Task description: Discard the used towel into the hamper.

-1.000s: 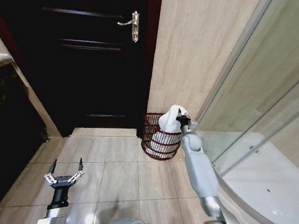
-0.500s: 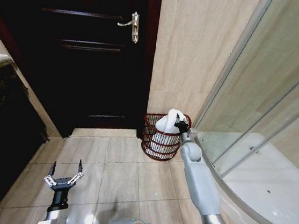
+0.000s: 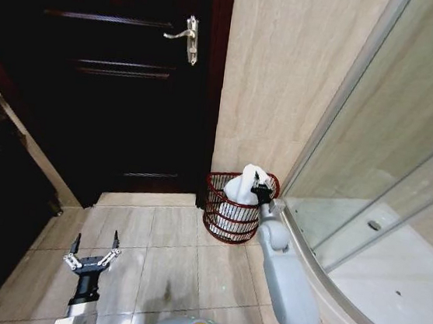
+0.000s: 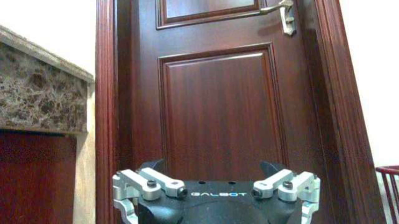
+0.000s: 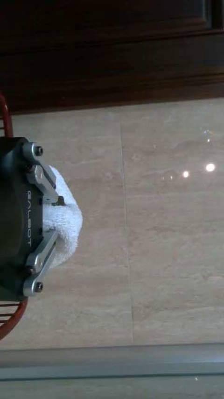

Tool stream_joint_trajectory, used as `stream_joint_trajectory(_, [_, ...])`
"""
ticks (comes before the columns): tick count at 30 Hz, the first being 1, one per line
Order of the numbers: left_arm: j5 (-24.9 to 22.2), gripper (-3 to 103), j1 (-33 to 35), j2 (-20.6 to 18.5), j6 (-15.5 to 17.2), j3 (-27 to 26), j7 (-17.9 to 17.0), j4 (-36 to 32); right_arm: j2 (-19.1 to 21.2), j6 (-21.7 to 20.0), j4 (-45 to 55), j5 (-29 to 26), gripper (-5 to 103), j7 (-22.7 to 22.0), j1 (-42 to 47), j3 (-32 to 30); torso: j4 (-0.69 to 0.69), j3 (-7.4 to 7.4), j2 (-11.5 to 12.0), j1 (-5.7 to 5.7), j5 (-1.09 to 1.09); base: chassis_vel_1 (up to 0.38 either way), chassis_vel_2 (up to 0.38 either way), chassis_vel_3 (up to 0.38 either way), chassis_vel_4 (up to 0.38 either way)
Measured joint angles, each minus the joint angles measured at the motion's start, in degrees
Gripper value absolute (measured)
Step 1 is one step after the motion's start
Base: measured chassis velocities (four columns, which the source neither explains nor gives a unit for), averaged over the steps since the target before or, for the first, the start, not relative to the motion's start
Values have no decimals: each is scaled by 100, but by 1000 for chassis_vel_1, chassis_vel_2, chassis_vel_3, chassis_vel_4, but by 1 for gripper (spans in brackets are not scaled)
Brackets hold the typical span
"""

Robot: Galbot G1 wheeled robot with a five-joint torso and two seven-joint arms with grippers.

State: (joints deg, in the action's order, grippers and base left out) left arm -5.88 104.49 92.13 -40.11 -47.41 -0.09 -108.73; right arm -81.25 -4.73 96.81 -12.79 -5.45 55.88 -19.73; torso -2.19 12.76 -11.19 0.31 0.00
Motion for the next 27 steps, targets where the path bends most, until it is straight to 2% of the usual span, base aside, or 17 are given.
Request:
stream_joint_trajectory(16, [-127, 100, 20, 0, -75, 20, -3, 59, 26, -61, 60, 13, 4, -9, 75, -23, 0, 6, -6, 4, 0, 0, 0, 0, 0])
stream_joint_trajectory(27, [-136, 100, 23, 0, 19, 34, -9, 41, 100, -66, 38, -115, 4, 1, 87, -4, 0, 7, -8, 4, 0, 0, 0, 0, 0])
